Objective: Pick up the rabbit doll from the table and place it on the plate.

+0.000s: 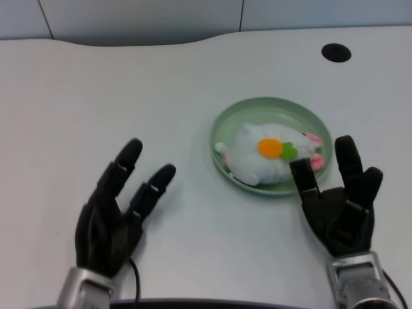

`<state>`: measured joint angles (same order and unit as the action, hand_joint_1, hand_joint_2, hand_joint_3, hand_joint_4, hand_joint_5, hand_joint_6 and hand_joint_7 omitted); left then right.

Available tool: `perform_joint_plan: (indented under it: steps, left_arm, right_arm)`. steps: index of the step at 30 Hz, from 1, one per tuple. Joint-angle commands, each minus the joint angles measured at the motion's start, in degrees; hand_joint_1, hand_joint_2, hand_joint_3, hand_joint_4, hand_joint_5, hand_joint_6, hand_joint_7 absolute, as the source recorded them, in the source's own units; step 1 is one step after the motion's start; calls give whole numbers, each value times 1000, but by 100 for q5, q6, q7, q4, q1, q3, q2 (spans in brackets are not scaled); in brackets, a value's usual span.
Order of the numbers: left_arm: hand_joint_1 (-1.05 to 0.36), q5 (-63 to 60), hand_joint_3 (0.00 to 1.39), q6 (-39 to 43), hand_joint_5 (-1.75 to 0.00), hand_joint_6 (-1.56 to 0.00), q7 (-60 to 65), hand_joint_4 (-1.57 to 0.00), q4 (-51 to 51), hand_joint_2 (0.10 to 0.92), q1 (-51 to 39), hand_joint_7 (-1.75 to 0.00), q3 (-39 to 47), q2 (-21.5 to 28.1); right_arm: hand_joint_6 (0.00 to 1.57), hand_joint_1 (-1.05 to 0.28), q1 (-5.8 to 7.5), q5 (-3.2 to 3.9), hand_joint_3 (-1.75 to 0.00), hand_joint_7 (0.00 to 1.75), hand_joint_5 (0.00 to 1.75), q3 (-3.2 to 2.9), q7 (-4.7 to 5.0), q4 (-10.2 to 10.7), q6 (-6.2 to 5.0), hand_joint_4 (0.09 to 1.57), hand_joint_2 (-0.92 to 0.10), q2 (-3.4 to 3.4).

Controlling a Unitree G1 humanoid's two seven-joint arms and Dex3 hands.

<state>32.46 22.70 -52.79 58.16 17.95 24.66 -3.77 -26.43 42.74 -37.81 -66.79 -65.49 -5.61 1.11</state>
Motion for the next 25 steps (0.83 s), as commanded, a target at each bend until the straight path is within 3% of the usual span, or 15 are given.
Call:
perform_joint_plan:
  steps: [1,4,10,19,25]
  left_arm:
    - [-877,94,370,-269,-655,-538,6,-543,-113,921,-246,-89,34,-117]
    - [-865,34,361,-288,-674,-558,32,-537,-65,921,-232,-90,4,-153]
    - [-833,7,376,-271,-708,-573,104,-523,-57,921,-212,-79,-12,-203]
    - [-831,9,380,-271,-729,-579,108,-511,-59,921,-213,-68,-17,-202]
    - [-811,13,396,-272,-745,-582,102,-505,-58,921,-210,-60,-16,-210]
  right_arm:
    - [1000,-652,338,-48,-327,1,1113,-6,-71,-117,88,532,-921,-43]
    - [1007,-661,355,-87,-310,5,1132,24,37,-44,47,540,-921,-39]
    - [994,-651,362,-57,-318,2,1142,13,-43,-59,183,517,-921,-68]
    - [994,-650,364,-58,-312,2,1137,11,-41,-53,196,520,-921,-69]
    - [993,-651,374,-52,-323,1,1128,-2,-54,-44,131,531,-921,-44]
